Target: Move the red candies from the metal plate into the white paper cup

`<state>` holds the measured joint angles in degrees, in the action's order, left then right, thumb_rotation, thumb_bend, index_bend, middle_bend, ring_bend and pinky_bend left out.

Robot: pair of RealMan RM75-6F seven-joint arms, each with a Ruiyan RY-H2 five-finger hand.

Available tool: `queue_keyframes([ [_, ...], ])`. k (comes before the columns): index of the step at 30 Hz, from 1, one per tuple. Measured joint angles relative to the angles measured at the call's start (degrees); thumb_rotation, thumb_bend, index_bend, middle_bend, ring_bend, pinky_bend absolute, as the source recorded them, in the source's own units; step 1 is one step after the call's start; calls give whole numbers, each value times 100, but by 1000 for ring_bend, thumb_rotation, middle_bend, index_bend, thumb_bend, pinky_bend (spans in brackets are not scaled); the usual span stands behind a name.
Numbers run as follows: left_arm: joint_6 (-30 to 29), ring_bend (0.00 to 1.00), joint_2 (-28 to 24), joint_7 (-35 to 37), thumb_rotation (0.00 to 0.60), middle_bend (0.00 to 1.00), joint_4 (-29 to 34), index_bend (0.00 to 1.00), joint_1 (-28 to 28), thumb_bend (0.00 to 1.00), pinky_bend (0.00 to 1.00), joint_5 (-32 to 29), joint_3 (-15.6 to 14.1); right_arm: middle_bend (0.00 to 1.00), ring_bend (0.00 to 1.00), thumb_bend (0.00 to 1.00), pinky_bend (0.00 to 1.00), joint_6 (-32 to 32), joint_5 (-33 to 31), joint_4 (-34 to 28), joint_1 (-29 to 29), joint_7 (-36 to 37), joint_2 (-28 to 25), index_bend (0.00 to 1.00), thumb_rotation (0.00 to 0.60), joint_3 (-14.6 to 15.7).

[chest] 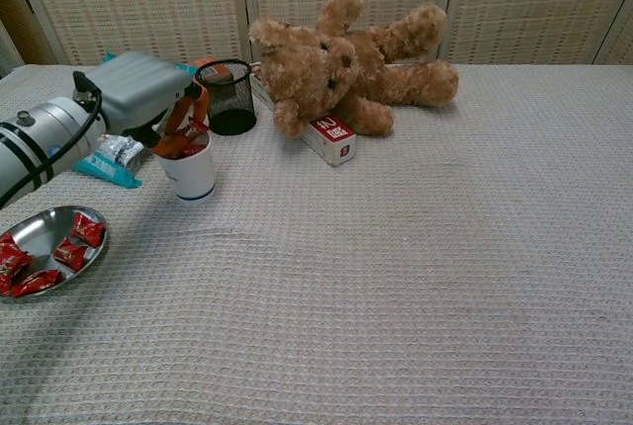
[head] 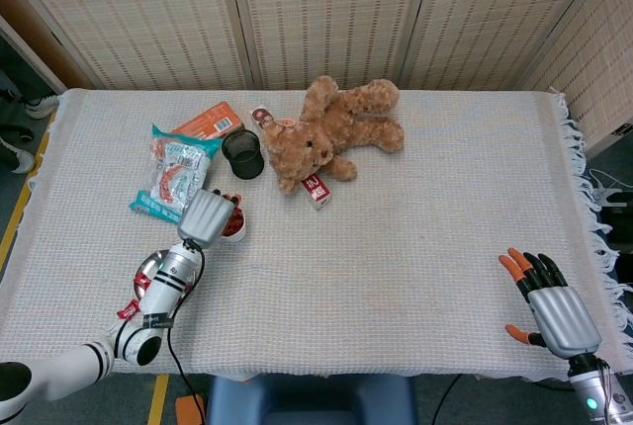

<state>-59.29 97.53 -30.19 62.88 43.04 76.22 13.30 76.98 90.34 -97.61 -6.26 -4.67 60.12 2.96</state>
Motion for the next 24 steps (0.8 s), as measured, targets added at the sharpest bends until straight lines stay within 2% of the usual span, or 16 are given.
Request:
queue_keyframes([
  [3,-26,465,-68,-59,600,474,60,356,-19,445,877,15,-76,0,0,50,0,-17,3,-1,-7,-15,7,0,600,5],
  [9,-131,399,-232,-80,600,331,417,189,-60,410,872,55,-158,0,0,50,0,1,24,-13,-3,-20,6,0,600,11],
  [16,-397,391,-443,-98,600,300,882,161,-174,403,877,125,-244,0,0,50,0,38,80,-14,11,28,-17,0,600,32],
  [19,-691,425,-641,21,600,301,1222,162,-346,401,885,281,-351,0,0,50,0,48,98,-10,15,64,-30,0,600,38],
  [21,-953,479,-849,179,600,303,1509,168,-561,395,898,444,-516,0,0,50,0,61,128,-10,18,80,-38,0,600,47],
  [24,-1353,505,-1145,398,600,319,1791,177,-991,385,916,654,-864,0,0,50,0,100,200,-17,30,95,-48,0,600,69],
])
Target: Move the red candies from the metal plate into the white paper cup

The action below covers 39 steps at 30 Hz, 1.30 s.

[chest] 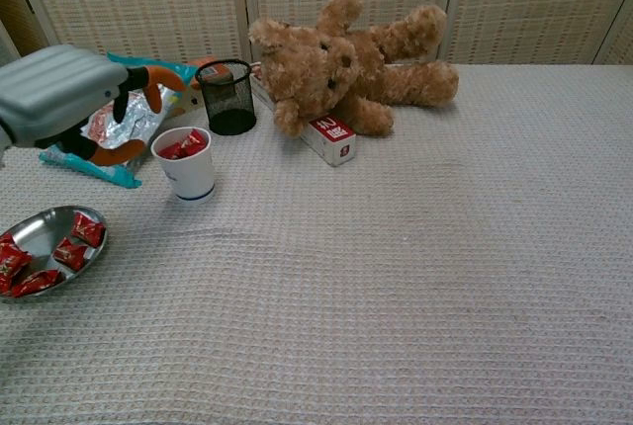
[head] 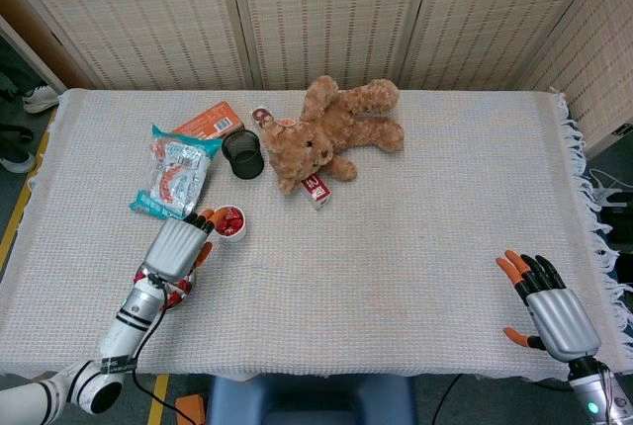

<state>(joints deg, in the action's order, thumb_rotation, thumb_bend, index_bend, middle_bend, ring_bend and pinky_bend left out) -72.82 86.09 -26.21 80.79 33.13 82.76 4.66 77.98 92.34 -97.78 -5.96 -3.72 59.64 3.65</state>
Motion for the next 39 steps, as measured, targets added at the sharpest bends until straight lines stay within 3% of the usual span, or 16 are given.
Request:
queue_keyframes([
  [8,-1139,532,-292,408,600,372,-71,219,-1352,373,940,185,-781,0,0,50,0,-11,131,-25,-14,-15,13,0,600,51],
  [14,-1400,532,-289,601,600,389,-365,206,-2039,370,928,262,-1243,0,0,50,0,-36,231,-39,-37,-14,20,0,600,93],
  [24,-1173,537,49,717,600,396,-985,185,-2415,362,909,139,-1268,0,0,50,0,32,339,-32,-17,39,-9,0,600,144],
  [39,-926,556,559,324,600,379,-1788,212,-2437,361,913,157,-938,0,0,50,0,16,300,-28,-20,26,-3,0,600,134],
])
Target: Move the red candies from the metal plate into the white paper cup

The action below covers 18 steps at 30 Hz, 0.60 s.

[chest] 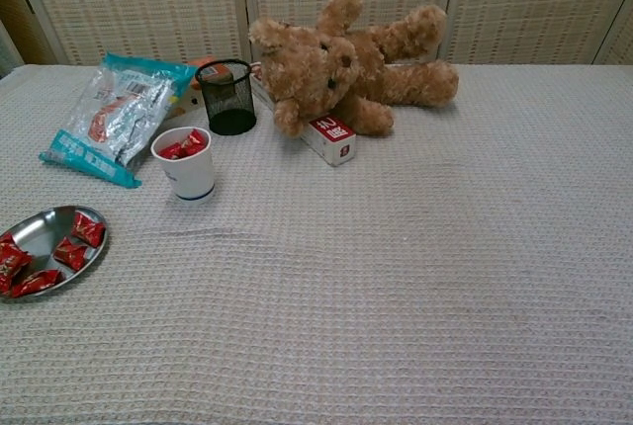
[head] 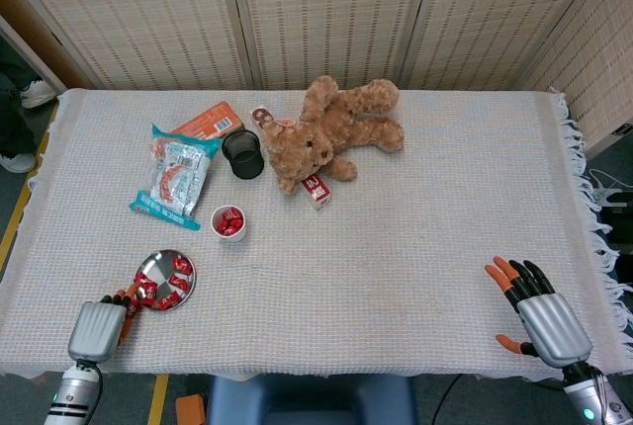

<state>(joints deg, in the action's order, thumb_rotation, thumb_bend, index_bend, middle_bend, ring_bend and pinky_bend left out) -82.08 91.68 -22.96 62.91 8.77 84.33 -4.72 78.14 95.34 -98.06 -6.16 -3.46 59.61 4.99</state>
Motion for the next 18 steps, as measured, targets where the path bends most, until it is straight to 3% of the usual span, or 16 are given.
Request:
queue_keyframes([
  [4,119,562,20,-62,600,390,-38,236,4,361,917,-21,45,0,0,51,0,7,-9,1,5,-9,5,0,600,-5],
  [13,45,573,127,32,600,539,-209,347,-22,356,937,94,117,0,0,50,0,25,-7,3,9,10,-2,0,600,-8],
  [18,67,577,178,99,600,555,-312,362,-41,355,940,118,146,0,0,50,0,33,-1,6,13,7,-2,0,600,-7],
])
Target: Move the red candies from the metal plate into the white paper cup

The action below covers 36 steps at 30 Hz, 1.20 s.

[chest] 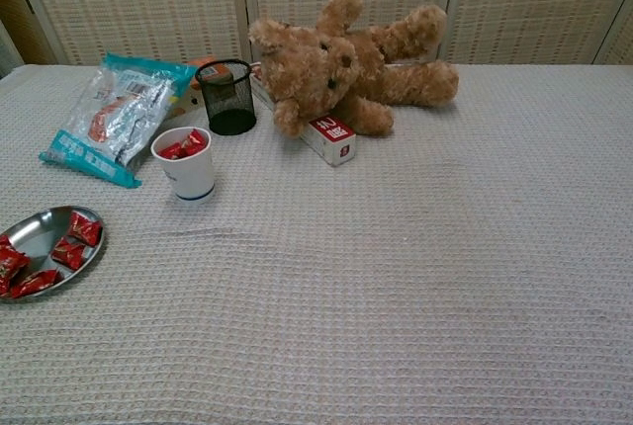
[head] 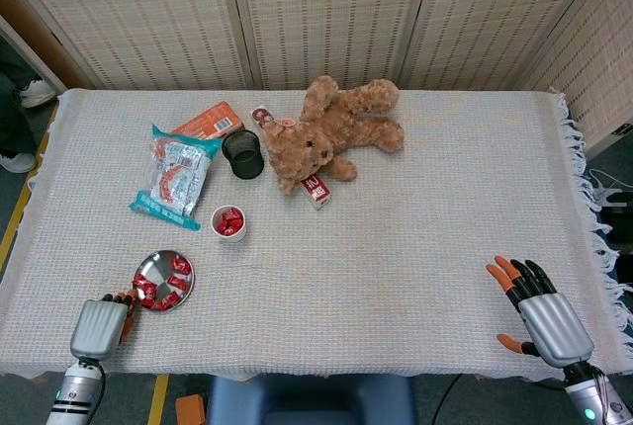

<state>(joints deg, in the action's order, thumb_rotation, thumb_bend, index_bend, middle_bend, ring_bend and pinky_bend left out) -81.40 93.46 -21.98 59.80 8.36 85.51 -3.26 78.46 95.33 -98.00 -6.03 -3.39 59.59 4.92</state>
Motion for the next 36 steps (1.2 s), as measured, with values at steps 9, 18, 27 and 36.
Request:
queue_keyframes([
  [9,-96,585,16,95,600,598,-46,430,-13,373,950,91,32,0,0,50,0,-4,-1,-2,3,-17,9,0,600,2],
  [18,-202,594,8,194,600,609,-48,447,-18,376,958,211,99,0,0,50,0,-26,-25,-4,-6,-20,9,0,600,-5],
  [27,-234,601,-67,205,600,620,103,461,61,379,961,266,208,0,0,50,0,-29,-49,-1,-8,-26,16,0,600,-18],
  [36,81,614,-286,7,600,620,1038,465,701,380,971,437,559,0,0,50,0,-13,-82,1,-7,-22,18,0,600,-43],
])
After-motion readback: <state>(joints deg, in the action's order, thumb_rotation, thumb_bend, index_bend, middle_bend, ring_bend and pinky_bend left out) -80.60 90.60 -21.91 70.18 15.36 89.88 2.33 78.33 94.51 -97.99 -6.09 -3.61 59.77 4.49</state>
